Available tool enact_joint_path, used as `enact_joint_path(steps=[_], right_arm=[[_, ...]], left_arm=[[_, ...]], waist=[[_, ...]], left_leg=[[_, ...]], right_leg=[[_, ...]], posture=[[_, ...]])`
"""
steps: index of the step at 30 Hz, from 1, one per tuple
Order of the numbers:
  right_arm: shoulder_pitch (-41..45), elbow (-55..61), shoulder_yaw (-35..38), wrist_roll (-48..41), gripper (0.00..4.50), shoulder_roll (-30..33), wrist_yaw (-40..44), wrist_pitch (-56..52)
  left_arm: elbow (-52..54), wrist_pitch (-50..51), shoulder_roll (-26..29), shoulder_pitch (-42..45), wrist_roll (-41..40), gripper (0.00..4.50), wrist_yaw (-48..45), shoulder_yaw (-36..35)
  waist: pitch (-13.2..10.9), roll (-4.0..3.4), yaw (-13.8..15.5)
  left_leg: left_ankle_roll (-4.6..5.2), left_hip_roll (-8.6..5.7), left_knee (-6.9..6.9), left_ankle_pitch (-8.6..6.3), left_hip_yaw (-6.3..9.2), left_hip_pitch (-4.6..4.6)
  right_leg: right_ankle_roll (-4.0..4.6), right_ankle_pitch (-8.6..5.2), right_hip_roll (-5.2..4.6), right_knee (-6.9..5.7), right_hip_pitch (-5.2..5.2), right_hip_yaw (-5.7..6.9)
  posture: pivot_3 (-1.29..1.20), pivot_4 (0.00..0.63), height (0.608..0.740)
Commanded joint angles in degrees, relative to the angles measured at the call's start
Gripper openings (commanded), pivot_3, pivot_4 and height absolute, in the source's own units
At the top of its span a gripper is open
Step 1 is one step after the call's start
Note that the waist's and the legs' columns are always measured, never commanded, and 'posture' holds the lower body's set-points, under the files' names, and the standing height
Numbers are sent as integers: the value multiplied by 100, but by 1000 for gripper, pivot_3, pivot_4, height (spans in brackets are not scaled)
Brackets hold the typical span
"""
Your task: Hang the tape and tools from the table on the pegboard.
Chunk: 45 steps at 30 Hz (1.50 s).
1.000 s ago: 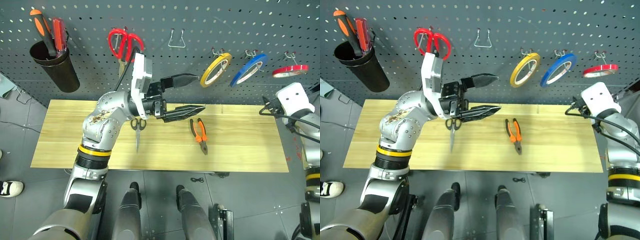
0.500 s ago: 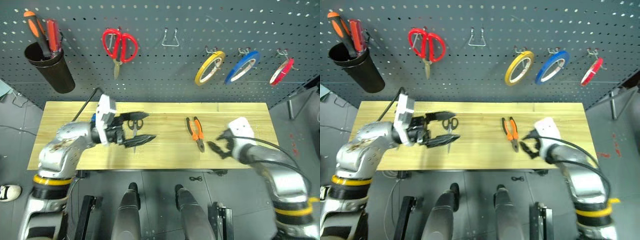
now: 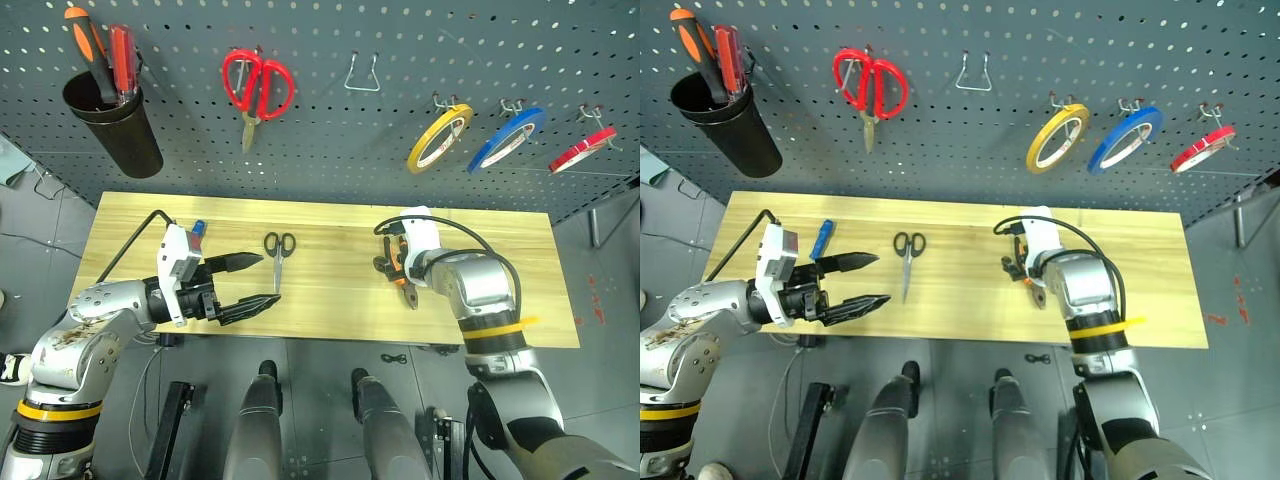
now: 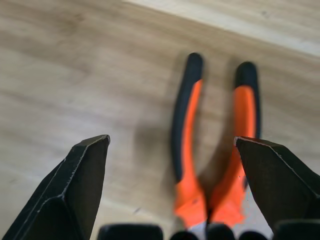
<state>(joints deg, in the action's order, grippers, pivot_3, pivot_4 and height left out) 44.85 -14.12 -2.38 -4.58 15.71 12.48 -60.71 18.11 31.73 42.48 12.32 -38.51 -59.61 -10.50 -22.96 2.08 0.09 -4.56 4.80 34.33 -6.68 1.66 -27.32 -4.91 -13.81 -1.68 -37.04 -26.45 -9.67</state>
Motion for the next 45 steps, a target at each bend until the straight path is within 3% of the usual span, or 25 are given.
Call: enact_joint_path(steps=[1,16,22,26,29,36,45], right_arm=[[222,-341,-50,151,4460,102,8,411],[439,-1522,486,-192,4460,57,227,39],[267,-1270,348,-200,2847,190,475,-38],[124,-822,224,-208,2847,341,681,-129],[60,179,266,-519,2847,364,1035,-227],[541,2434,232,-1199,2847,585,2121,1026],[1881,2146,600,-1197,2847,140,1886,3108]], left_arm=[[202,11,96,-111,-138,4500,4,-199],[177,-17,112,11,-133,4500,-77,-80],[140,-34,81,93,-122,4500,-138,-26],[156,-47,60,97,-137,4500,-164,14],[262,-1,52,90,-221,4500,-160,4],[288,177,58,247,-409,4500,212,-231],[57,741,-235,1267,-1037,4500,1230,-571]], waist=[[-1,0,-6],[-1,1,10],[-1,1,10],[-1,1,10],[-5,2,20],[-41,-6,-76],[-44,-1,22]], left_leg=[[0,0,-1,0,0,0],[0,0,-10,0,0,2],[0,0,-11,0,0,2],[0,0,-12,0,0,2],[0,-1,-14,0,0,0],[-4,3,-19,3,3,-9],[-4,1,-29,3,2,-16]], right_leg=[[0,0,0,0,0,0],[3,-1,0,2,-2,1],[1,-3,0,4,-1,1],[1,-4,0,4,-1,1],[-1,-5,0,4,-4,1],[-1,-5,7,-8,-26,-2],[18,3,4,-2,-29,1]], posture=[[159,445,740],[166,446,740],[157,440,740],[153,442,740],[157,440,740],[139,432,740],[137,435,740]])
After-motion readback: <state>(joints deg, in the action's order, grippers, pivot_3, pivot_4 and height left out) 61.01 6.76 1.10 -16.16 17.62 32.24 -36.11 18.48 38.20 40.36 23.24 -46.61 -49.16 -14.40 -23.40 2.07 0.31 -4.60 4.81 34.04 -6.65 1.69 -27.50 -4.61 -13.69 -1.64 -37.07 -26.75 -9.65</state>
